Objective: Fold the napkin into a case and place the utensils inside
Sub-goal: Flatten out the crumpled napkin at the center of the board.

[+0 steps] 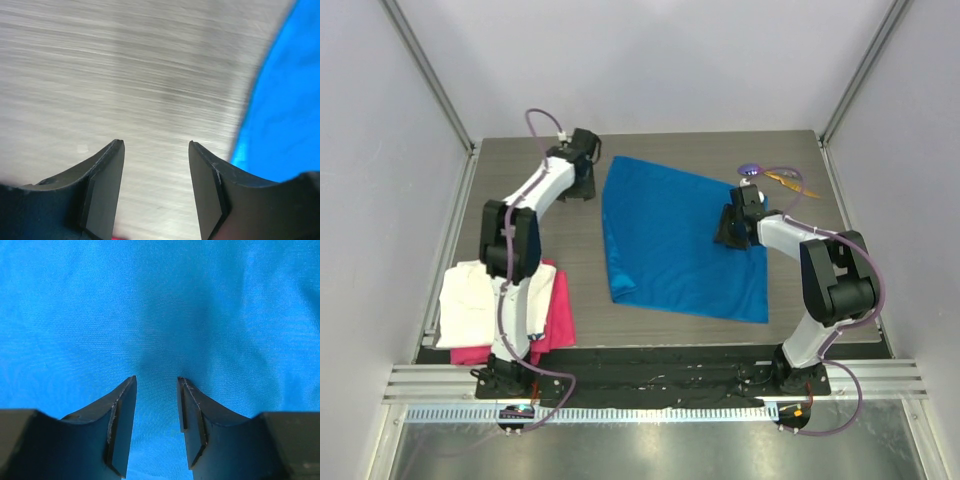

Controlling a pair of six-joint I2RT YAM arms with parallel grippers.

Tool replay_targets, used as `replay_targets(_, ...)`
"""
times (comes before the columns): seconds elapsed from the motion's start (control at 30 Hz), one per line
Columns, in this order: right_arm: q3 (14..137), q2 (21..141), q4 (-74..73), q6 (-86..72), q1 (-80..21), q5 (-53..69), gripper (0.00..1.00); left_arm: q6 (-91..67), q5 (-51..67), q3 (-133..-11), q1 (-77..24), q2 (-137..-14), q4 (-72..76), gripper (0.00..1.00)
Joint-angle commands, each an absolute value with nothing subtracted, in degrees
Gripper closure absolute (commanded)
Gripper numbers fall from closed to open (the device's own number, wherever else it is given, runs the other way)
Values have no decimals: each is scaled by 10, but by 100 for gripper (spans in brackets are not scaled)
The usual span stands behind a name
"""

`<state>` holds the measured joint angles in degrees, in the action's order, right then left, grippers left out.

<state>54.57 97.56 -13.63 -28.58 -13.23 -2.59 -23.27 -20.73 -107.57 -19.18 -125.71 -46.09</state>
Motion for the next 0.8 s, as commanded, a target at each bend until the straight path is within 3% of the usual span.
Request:
replay_targets(0.0,547,995,-156,-268,-127,-42,54,-237,-173,-1039,-174,-1146,-455,40)
replay_targets(0.2,576,974,-165,-258,-155,-25,53,-305,33,-932,-193,-1086,-355,41)
replay_targets(0.4,667,1005,-203,-257,-152,-33,45,-348,75,-933,-261,-1136,-328,46)
replay_targets(0.77,828,1099,-263,-221,-135,-63,41,-397,56,-747,-316,-1078,-237,49)
